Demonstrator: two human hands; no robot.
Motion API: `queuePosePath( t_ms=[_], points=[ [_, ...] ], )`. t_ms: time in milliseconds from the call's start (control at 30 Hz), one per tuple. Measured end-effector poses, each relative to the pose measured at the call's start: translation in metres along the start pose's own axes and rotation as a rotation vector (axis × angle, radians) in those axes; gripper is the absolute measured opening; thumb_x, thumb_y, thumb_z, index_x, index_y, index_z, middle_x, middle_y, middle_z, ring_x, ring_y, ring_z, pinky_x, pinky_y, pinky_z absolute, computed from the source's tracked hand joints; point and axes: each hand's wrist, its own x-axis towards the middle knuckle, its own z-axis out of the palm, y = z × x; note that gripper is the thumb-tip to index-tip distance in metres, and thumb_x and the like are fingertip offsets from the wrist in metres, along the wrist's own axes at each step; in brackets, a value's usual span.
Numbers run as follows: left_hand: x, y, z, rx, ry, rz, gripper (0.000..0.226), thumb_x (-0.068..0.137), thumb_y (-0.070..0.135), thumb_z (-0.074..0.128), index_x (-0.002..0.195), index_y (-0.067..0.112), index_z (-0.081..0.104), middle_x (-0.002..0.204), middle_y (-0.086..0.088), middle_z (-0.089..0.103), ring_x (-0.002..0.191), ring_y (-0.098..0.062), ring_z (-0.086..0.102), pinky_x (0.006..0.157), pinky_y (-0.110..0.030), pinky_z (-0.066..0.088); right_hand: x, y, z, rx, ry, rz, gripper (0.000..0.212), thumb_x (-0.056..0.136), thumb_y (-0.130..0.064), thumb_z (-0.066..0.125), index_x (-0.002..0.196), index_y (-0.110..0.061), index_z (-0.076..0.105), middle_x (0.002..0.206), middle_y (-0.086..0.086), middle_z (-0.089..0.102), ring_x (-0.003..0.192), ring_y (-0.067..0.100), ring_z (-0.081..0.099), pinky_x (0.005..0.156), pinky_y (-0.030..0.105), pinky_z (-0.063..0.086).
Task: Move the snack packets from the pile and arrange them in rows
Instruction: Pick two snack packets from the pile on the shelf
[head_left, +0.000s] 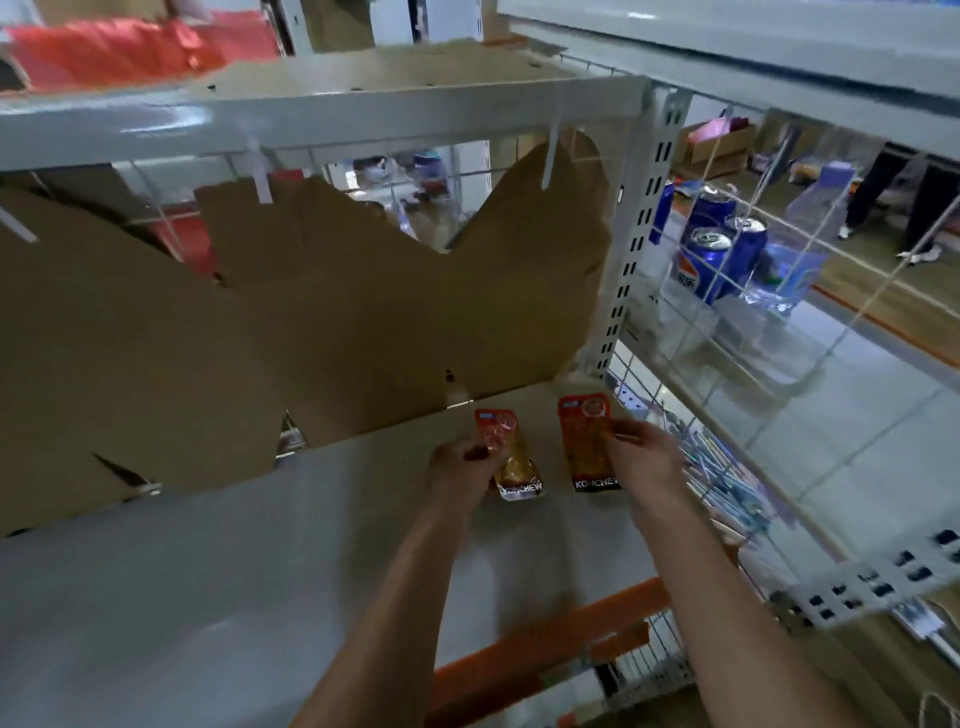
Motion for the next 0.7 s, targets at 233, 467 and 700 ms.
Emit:
queuePosePath(
  t_ms=[233, 467, 700],
  points=[
    [0.033, -0.003, 0.009, 0.07, 0.035, -0.032, 0.016, 0.08, 0.021, 0.077, 0.068, 0.028, 0.07, 0.086, -0.004, 0.076, 0.085, -0.024, 0.073, 0.086, -0.048, 0.058, 0.039, 0.001, 0.015, -0.204, 0.03, -0.022, 0.014, 0.086, -0.015, 0.068, 0.097, -0.022, 0.068, 0.094, 0.002, 0.071, 0.08, 0.017, 0.066, 0.069, 0.027, 0.054],
    [0.049, 0.011, 0.012, 0.245, 0.142, 0.031, 0.015, 0.082, 0.023, 0.072, 0.094, 0.013, 0.071, 0.084, 0.002, 0.071, 0.081, -0.018, 0.068, 0.076, -0.034, 0.057, 0.056, -0.01, 0.032, -0.44, -0.004, -0.147, 0.016, 0.09, -0.014, 0.063, 0.104, -0.015, 0.07, 0.091, 0.002, 0.064, 0.071, 0.012, 0.054, 0.051, 0.019, 0.035],
    [0.055, 0.017, 0.015, 0.377, 0.164, 0.091, 0.012, 0.082, 0.021, 0.067, 0.093, 0.019, 0.069, 0.076, 0.009, 0.062, 0.061, -0.001, 0.05, 0.054, -0.017, 0.04, 0.065, -0.006, 0.044, -0.516, 0.011, -0.205, 0.014, 0.084, -0.019, 0.064, 0.074, -0.013, 0.071, 0.074, 0.008, 0.069, 0.072, 0.024, 0.065, 0.071, 0.043, 0.057]
  ],
)
